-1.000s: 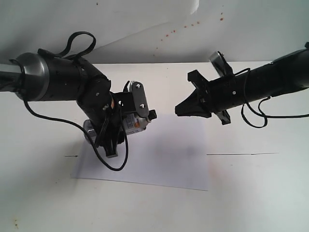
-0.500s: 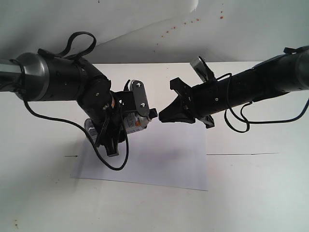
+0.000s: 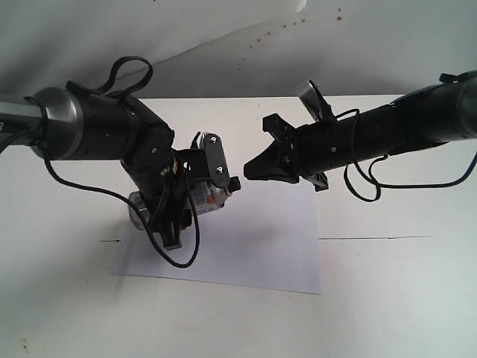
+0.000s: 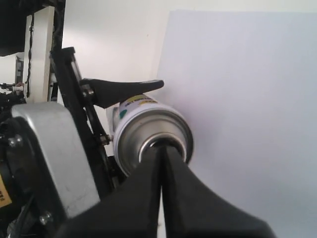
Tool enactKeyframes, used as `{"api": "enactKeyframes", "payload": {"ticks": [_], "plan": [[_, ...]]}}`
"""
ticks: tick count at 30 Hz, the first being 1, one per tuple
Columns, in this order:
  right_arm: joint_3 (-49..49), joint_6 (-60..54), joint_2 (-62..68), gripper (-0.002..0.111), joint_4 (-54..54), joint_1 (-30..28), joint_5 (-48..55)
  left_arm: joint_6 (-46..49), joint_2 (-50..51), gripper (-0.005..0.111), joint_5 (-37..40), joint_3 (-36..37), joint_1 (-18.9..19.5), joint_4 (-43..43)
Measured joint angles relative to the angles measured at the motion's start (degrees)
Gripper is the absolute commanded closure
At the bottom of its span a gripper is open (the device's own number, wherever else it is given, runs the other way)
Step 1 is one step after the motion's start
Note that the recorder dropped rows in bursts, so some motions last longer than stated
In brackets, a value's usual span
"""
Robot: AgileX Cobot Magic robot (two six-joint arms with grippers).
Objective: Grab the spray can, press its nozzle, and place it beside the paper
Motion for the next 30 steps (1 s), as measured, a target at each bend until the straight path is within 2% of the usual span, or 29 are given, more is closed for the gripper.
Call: {"api": "enactKeyframes", "payload": {"ticks": [18,30], "plan": [[0.0,-1.1,2.8,0.108,1.1,0.0,0.0,0.0,0.3,0.107,0.1,0.0,0.0,0.2],[0.0,-2.1,2.8,0.108,1.7,2.8,-1.5,0.0,0.3,0.107,1.4,0.0,0.2,0.9]]}}
